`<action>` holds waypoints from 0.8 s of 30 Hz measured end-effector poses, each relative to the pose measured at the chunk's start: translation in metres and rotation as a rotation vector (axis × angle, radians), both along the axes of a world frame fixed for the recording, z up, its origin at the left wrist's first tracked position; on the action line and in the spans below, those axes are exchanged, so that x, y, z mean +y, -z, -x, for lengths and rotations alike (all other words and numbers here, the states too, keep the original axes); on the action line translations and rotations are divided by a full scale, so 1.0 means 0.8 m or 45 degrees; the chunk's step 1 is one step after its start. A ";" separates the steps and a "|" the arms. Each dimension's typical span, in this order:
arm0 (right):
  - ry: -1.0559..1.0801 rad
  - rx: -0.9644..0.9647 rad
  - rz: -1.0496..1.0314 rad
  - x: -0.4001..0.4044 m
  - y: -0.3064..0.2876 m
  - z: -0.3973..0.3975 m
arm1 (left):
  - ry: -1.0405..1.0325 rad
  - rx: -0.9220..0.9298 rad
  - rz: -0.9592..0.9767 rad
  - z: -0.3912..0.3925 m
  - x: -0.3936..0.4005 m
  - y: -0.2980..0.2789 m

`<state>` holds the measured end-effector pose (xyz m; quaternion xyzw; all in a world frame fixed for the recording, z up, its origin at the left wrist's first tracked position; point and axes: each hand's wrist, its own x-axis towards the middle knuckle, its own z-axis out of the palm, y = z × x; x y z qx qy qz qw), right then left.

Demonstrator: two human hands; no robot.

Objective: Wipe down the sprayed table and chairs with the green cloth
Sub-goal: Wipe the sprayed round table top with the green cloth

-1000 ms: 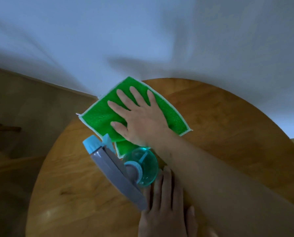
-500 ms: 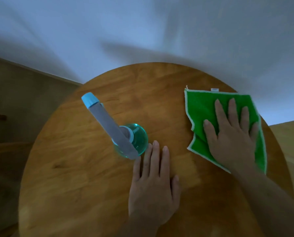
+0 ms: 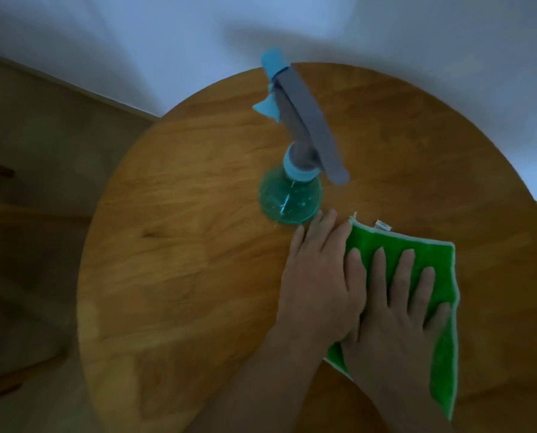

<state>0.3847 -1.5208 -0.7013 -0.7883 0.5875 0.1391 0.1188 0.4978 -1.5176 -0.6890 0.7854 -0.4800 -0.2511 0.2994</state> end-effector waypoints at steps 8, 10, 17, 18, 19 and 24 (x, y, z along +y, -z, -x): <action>-0.373 -0.142 0.037 0.096 0.007 -0.119 | -0.027 -0.099 -0.038 -0.075 0.115 -0.019; -0.480 -0.166 0.016 0.112 0.008 -0.147 | -0.134 -0.149 -0.088 -0.106 0.138 -0.024; -0.989 -0.397 -0.076 0.140 0.003 -0.242 | -0.421 -0.249 -0.111 -0.173 0.176 -0.032; -1.085 -0.395 -0.068 0.129 0.004 -0.252 | -0.451 -0.233 -0.108 -0.178 0.180 -0.031; -1.160 -0.382 -0.042 0.113 0.005 -0.261 | -0.472 -0.208 -0.109 -0.182 0.182 -0.029; -0.999 -0.327 0.079 0.001 0.017 -0.305 | -0.464 -0.095 -0.102 -0.202 0.184 -0.022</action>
